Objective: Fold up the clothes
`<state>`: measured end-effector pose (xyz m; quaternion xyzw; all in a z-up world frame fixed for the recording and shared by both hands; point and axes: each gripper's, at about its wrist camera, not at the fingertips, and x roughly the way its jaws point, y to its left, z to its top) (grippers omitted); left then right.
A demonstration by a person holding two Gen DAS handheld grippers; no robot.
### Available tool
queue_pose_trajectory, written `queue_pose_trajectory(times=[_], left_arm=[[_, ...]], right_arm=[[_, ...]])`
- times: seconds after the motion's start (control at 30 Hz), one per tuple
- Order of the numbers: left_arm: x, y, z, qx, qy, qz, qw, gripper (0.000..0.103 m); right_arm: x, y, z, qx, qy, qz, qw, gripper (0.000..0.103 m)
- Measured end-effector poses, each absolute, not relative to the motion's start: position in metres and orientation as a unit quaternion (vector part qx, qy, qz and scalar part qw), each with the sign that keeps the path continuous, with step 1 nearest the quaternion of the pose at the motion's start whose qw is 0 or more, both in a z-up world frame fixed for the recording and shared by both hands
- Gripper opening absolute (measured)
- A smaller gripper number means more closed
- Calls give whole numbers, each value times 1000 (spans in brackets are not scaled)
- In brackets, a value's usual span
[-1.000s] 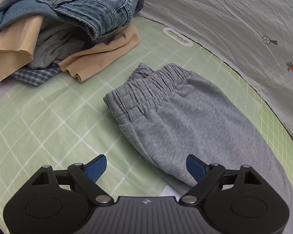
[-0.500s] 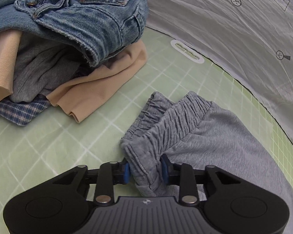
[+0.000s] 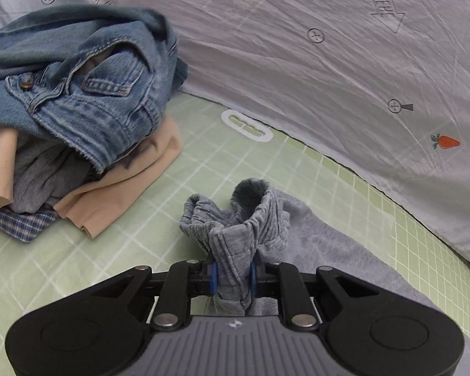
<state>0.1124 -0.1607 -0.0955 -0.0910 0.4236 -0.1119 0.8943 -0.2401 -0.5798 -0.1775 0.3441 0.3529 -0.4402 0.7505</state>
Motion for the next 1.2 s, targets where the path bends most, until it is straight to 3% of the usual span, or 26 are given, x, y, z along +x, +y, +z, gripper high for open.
queue_pose_trajectory(times=[0.33,0.57,0.63,0.9,1.2], left_arm=[[37,-300,-103,-24,388,-252,886,19],[-17,-384,-177,61,463,-308,829,27],[-25,-387,-185,82,465,-312,824,28],[-22,-346,-147,11,446,-320,836,54],[4,-281,-150,-1,470,-218,855,61]], right_arm=[[-284,-625,-177,352,349,-431,754,102],[-299,-661,-186,359,352,-427,752,102],[-298,-667,-187,358,353,-423,754,102],[-272,-657,-188,333,365,-384,780,102],[-201,-609,-176,329,354,-285,828,102]])
